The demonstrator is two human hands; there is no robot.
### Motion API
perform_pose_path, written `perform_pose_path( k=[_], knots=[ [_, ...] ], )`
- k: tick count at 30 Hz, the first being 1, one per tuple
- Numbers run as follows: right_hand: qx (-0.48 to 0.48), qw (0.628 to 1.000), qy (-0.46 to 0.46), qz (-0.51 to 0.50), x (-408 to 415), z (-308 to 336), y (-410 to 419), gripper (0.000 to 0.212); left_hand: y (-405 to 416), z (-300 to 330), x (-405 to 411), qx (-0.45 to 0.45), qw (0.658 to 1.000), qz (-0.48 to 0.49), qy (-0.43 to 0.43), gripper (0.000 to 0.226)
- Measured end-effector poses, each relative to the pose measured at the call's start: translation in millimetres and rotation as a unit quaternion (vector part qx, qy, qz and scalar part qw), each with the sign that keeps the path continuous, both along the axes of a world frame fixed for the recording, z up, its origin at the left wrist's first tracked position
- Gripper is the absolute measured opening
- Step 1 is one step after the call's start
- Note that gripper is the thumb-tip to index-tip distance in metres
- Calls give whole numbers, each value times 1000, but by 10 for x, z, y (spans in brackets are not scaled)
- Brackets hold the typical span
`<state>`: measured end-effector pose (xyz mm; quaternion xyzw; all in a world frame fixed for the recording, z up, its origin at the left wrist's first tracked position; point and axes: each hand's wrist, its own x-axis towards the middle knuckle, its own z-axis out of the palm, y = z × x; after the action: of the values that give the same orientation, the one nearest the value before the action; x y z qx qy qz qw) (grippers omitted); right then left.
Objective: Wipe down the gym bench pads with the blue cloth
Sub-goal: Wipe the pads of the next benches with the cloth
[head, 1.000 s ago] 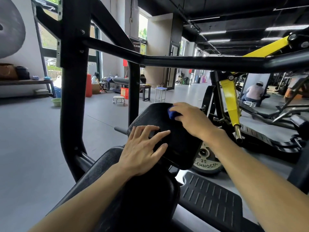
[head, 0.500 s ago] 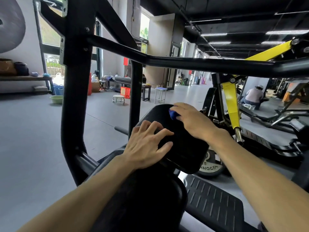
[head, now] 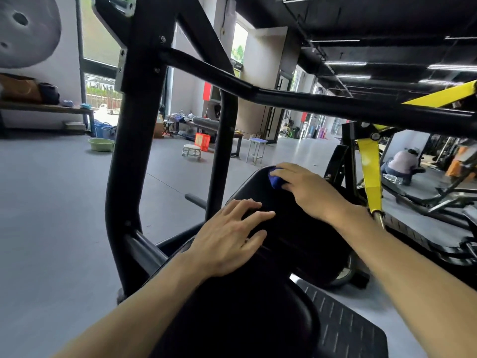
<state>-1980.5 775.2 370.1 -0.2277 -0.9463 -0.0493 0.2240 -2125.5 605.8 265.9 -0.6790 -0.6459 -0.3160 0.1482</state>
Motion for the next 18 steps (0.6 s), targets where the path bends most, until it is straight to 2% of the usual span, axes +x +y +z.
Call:
perform_pose_path(
  k=[3,5,11,15,18],
  knots=[
    [4,998,55,-5,474,-116,-100,42,-5,-49,52,41,999,30,5,46],
    [9,998,63,-17,430,-76,-68,38,2,-58,78,59,997,45,10,45],
    [2,998,-53,-24,-619,150,121,18,-43,-34,64,58,995,80,-26,44],
    [6,993,-103,59,-801,-30,-46,16,-100,-50,89,67,991,111,-41,35],
    [-26,986,-101,133,-633,-149,-200,18,-167,-121,63,66,986,140,-69,28]
  ],
)
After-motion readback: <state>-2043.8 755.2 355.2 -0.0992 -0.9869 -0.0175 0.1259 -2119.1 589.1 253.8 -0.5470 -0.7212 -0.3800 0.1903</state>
